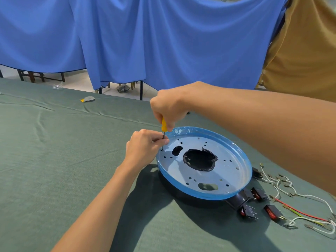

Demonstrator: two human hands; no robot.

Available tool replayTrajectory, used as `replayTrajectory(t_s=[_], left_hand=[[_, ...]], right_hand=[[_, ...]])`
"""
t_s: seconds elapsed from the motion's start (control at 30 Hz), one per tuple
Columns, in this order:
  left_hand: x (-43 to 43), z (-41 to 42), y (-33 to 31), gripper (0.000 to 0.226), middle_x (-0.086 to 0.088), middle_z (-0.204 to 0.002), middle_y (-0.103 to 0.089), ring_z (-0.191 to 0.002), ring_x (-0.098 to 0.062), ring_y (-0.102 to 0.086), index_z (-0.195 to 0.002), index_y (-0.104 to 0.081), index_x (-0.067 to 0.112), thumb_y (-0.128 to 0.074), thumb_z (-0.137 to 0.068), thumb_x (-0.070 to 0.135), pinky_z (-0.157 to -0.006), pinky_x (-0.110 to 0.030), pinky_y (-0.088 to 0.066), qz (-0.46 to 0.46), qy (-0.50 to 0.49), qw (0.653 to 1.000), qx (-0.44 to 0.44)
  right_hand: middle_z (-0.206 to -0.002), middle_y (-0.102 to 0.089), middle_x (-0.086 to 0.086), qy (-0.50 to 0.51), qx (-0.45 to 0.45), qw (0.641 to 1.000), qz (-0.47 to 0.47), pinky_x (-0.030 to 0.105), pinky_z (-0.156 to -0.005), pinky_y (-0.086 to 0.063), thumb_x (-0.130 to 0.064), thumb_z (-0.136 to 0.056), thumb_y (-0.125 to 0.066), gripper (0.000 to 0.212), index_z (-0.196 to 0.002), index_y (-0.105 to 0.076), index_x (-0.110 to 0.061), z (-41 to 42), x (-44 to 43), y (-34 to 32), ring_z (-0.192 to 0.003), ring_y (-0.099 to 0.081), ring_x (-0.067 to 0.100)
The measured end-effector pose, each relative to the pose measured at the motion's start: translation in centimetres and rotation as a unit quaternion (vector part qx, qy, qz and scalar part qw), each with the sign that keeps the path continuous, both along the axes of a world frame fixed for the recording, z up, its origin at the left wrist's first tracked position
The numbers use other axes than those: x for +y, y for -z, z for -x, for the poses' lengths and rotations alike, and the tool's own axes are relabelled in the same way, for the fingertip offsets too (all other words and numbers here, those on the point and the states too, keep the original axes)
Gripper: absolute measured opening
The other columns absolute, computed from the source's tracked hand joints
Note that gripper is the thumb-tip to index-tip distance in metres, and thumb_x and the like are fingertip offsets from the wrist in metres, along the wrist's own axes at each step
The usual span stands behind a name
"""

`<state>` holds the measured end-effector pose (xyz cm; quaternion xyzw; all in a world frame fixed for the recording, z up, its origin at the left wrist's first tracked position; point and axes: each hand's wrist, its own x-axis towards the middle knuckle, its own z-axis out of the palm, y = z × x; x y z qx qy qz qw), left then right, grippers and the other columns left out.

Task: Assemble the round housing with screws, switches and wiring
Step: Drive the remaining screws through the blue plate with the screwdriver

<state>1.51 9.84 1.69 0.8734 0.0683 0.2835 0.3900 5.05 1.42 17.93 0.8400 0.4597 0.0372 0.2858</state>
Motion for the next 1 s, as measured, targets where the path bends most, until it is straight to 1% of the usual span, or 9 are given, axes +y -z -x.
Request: replayTrajectory(t_s=[0.1,0.2,0.3,0.4,0.5,0.63,0.77,0.87,1.0], left_hand=[[0.1,-0.1,0.0,0.01,0.007,-0.065,-0.068,-0.068,-0.018,-0.059,-0.075,-0.077,0.029,-0.074,-0.084,0.03,-0.054,-0.032,-0.038,0.005,0.011,1.0,-0.005],[0.1,-0.1,0.0,0.007,0.007,-0.075,-0.072,-0.077,-0.019,-0.064,-0.077,-0.078,0.026,-0.075,-0.083,0.027,-0.064,-0.044,-0.053,0.015,0.021,1.0,-0.008],[0.0,-0.1,0.1,0.007,0.004,-0.076,-0.073,-0.084,-0.021,-0.065,-0.078,-0.078,0.024,-0.074,-0.084,0.026,-0.071,-0.049,-0.054,0.007,0.024,1.0,-0.006],[0.0,-0.1,0.0,0.007,0.006,-0.079,-0.073,-0.086,-0.019,-0.064,-0.078,-0.078,0.027,-0.074,-0.084,0.026,-0.073,-0.048,-0.054,0.01,0.016,1.0,0.002],[0.1,-0.1,0.0,0.008,0.008,-0.08,-0.073,-0.085,-0.017,-0.063,-0.078,-0.077,0.033,-0.074,-0.084,0.03,-0.074,-0.044,-0.053,0.011,0.008,1.0,0.014],[0.1,-0.1,0.0,0.011,0.01,-0.079,-0.073,-0.084,-0.015,-0.065,-0.076,-0.076,0.036,-0.073,-0.084,0.03,-0.073,-0.046,-0.054,0.021,0.01,1.0,0.012],[-0.1,-0.1,0.3,0.009,0.004,-0.079,-0.076,-0.077,-0.019,-0.07,-0.092,-0.08,0.022,-0.076,-0.084,0.022,-0.074,-0.047,-0.057,0.056,0.017,0.998,-0.022],[-0.3,0.0,0.2,0.01,0.003,-0.079,-0.076,-0.075,-0.018,-0.07,-0.092,-0.08,0.018,-0.077,-0.083,0.02,-0.072,-0.045,-0.057,0.063,0.009,0.997,-0.04],[-0.1,-0.2,0.5,0.007,0.016,-0.072,-0.07,-0.07,-0.012,-0.063,-0.089,-0.08,0.027,-0.076,-0.083,0.027,-0.06,-0.035,-0.05,0.043,-0.005,0.999,-0.016]], right_hand=[[-0.057,-0.047,-0.001,-0.026,0.01,1.0,0.008,0.025,-0.044,-0.033,-0.027,-0.082,-0.073,0.038,-0.056,-0.047,-0.019,-0.1,-0.2,0.2,-0.054,-0.043,0.017],[-0.067,-0.06,-0.004,0.055,0.045,0.997,0.011,0.02,-0.042,-0.035,-0.032,-0.089,-0.063,0.026,-0.07,-0.06,-0.015,-0.1,0.5,0.4,-0.053,-0.05,0.015],[-0.064,-0.055,-0.001,0.162,0.097,0.982,0.012,0.009,-0.035,-0.028,-0.025,-0.093,-0.057,0.024,-0.084,-0.07,-0.007,-0.2,1.9,0.3,-0.034,-0.033,0.014],[-0.056,-0.06,-0.003,0.181,0.117,0.977,0.004,0.013,-0.039,-0.033,-0.025,-0.093,-0.057,0.023,-0.082,-0.067,-0.008,-0.1,2.2,0.2,-0.034,-0.037,0.013],[-0.064,-0.066,-0.008,0.091,0.069,0.993,-0.013,0.023,-0.052,-0.043,-0.034,-0.084,-0.071,0.023,-0.07,-0.059,-0.02,-0.2,1.4,0.4,-0.052,-0.057,0.011],[-0.071,-0.059,-0.007,-0.022,0.038,0.998,-0.049,0.024,-0.049,-0.038,-0.021,-0.081,-0.073,0.02,-0.065,-0.061,-0.026,-0.3,0.7,0.5,-0.065,-0.056,0.011],[-0.063,-0.069,-0.002,0.061,0.101,0.991,-0.067,0.024,-0.05,-0.044,-0.017,-0.091,-0.058,0.026,-0.065,-0.058,-0.013,-0.8,1.4,0.8,-0.063,-0.062,0.018],[-0.079,-0.075,0.0,0.135,0.114,0.983,-0.044,0.016,-0.042,-0.039,-0.011,-0.096,-0.047,0.023,-0.078,-0.061,-0.007,-1.0,2.5,0.8,-0.049,-0.053,0.013],[-0.074,-0.072,0.003,0.128,0.11,0.985,-0.032,0.02,-0.048,-0.043,-0.023,-0.093,-0.059,0.02,-0.08,-0.064,-0.009,-0.5,2.5,0.5,-0.045,-0.054,0.012]])
